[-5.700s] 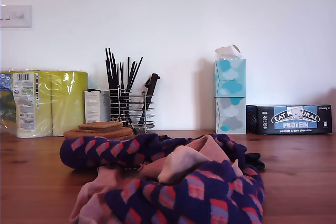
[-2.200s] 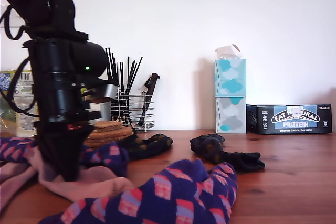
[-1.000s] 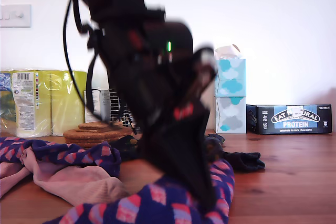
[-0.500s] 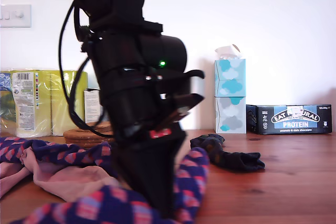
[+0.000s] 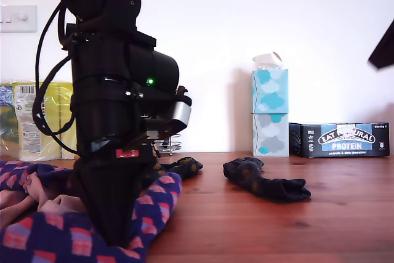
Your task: Pair up the socks based on colour and pattern, by placing each sock on top of its pair
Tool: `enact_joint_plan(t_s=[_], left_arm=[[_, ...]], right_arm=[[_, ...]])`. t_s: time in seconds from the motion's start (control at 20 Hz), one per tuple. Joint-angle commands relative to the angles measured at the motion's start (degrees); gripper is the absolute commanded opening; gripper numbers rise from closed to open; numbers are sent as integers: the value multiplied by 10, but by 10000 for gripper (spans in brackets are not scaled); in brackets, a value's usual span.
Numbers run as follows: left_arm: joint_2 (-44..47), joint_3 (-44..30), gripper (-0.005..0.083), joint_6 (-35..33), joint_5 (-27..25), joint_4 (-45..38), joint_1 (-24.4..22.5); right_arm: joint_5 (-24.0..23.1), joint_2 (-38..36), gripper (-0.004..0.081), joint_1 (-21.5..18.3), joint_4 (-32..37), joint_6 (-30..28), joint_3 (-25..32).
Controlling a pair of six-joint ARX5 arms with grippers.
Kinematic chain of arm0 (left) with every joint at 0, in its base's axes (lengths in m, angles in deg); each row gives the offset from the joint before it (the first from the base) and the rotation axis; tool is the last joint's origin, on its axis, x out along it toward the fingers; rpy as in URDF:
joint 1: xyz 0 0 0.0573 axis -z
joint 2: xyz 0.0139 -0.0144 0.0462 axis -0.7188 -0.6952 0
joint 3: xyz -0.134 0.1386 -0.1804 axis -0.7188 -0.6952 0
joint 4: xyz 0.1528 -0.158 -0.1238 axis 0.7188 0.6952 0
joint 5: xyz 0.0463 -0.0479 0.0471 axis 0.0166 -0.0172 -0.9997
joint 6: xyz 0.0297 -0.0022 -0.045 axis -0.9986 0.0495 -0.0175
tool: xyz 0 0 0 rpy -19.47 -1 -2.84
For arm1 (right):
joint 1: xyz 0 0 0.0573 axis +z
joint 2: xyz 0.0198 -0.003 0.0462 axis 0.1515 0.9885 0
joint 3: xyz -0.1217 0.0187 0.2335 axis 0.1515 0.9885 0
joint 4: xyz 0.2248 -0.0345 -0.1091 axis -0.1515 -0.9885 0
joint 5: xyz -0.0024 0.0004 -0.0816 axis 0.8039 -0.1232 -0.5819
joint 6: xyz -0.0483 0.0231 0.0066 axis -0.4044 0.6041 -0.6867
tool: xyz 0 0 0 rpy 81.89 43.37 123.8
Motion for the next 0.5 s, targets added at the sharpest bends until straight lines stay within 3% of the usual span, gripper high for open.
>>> enact_joint_plan(t_s=[0.0, 0.15, 0.45], left_arm=[[3, -19, -22, -6, -14, 0, -2], [54, -19, -22, -12, 1, -23, -2], [107, -19, -22, -15, 63, -152, -2]], right_arm=[[0, 18, -13, 5, 7, 1, -3], [5, 33, -13, 12, 7, 7, -8], [-3, -9, -13, 12, -14, 7, -41]])
